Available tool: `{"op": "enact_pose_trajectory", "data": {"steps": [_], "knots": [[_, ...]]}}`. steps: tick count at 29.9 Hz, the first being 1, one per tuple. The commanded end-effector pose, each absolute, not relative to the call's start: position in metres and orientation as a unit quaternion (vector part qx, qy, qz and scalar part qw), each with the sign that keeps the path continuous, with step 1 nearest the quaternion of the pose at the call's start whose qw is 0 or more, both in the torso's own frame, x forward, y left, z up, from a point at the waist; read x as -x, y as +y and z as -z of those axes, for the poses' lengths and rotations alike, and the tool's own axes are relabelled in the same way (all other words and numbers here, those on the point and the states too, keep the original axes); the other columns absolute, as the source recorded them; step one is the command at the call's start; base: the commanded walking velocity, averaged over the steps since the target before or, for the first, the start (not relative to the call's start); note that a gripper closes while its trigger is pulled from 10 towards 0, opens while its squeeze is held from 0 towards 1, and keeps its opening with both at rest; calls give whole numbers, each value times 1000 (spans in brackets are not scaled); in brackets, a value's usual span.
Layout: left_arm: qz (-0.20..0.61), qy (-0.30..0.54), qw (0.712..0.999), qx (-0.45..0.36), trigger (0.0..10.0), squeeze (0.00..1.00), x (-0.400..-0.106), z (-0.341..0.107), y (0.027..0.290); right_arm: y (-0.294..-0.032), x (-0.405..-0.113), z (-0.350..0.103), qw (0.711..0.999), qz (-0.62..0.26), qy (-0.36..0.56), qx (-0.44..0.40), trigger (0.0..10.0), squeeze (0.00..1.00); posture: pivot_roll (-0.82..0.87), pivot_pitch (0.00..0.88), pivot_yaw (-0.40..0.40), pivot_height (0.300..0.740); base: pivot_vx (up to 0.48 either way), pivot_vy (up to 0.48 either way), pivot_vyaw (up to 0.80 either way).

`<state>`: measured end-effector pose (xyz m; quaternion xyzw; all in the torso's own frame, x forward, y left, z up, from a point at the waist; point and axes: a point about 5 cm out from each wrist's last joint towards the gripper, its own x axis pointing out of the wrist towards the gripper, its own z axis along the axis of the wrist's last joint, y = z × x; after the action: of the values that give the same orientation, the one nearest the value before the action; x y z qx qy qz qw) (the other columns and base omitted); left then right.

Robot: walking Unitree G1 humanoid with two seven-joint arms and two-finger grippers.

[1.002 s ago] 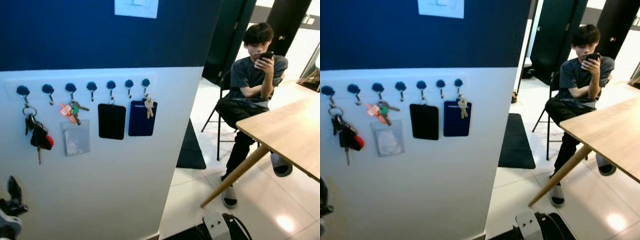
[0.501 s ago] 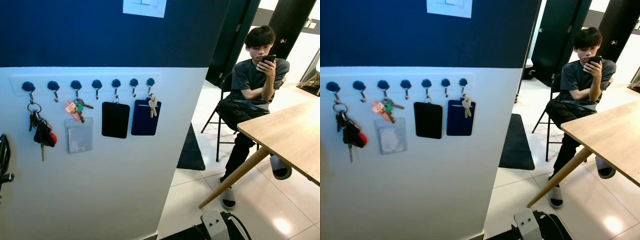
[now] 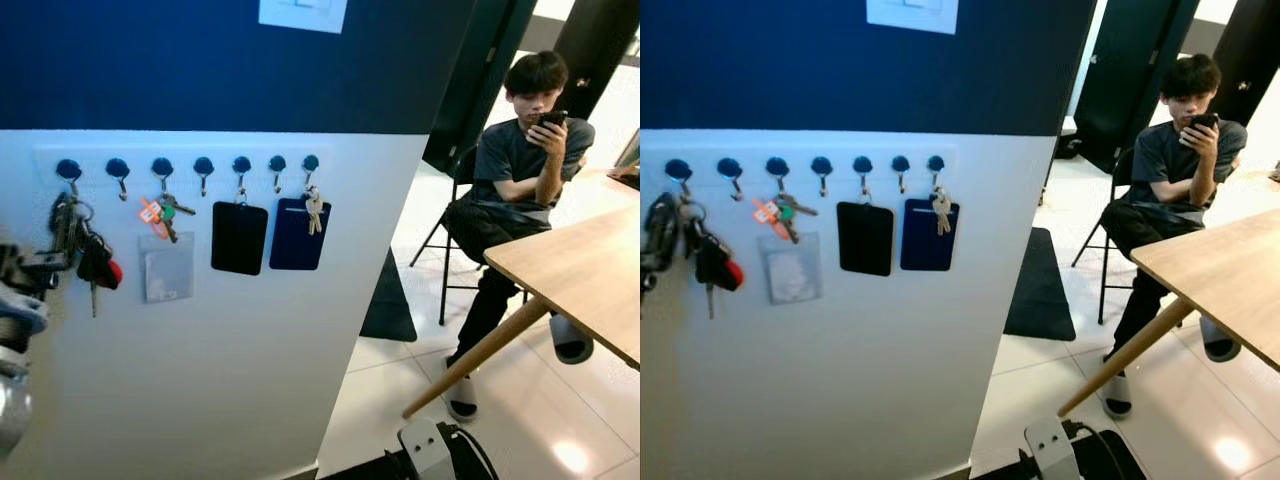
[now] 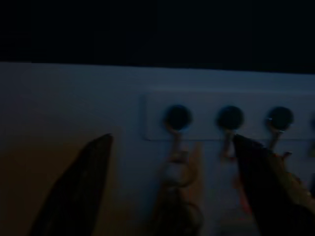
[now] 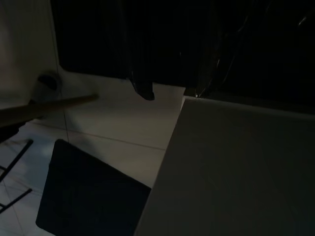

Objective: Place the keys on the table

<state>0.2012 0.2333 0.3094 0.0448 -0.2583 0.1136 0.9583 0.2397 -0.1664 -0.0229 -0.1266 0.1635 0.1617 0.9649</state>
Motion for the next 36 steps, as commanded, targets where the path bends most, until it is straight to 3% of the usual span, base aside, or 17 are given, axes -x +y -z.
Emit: {"op": "enact_pose_trajectory", "data": {"steps": [1, 2, 3, 13, 36], "knots": [[-108, -247, 962, -45, 10000, 63, -206, -307, 227, -169, -235, 27, 964, -157, 175, 128, 10000, 0, 276, 73, -98, 740, 0, 0, 0], [-108, -247, 962, -45, 10000, 63, -206, -307, 227, -169, -235, 27, 964, -157, 175, 128, 10000, 0, 276, 73, -98, 740, 0, 0, 0], [-105, -243, 963, -46, 10000, 0, -207, -308, 224, -170, -235, 27, 964, -156, 175, 128, 10000, 0, 275, 74, -97, 740, 0, 0, 0], [-147, -193, 969, -48, 10000, 0, -199, -289, 217, -174, -233, 28, 964, -152, 178, 129, 10000, 0, 285, 85, -101, 740, 0, 0, 0], [-190, -172, 965, -56, 10000, 0, -223, -285, 209, -170, -232, 28, 964, -156, 175, 127, 10000, 0, 266, 88, -95, 740, 0, 0, 0]]}}
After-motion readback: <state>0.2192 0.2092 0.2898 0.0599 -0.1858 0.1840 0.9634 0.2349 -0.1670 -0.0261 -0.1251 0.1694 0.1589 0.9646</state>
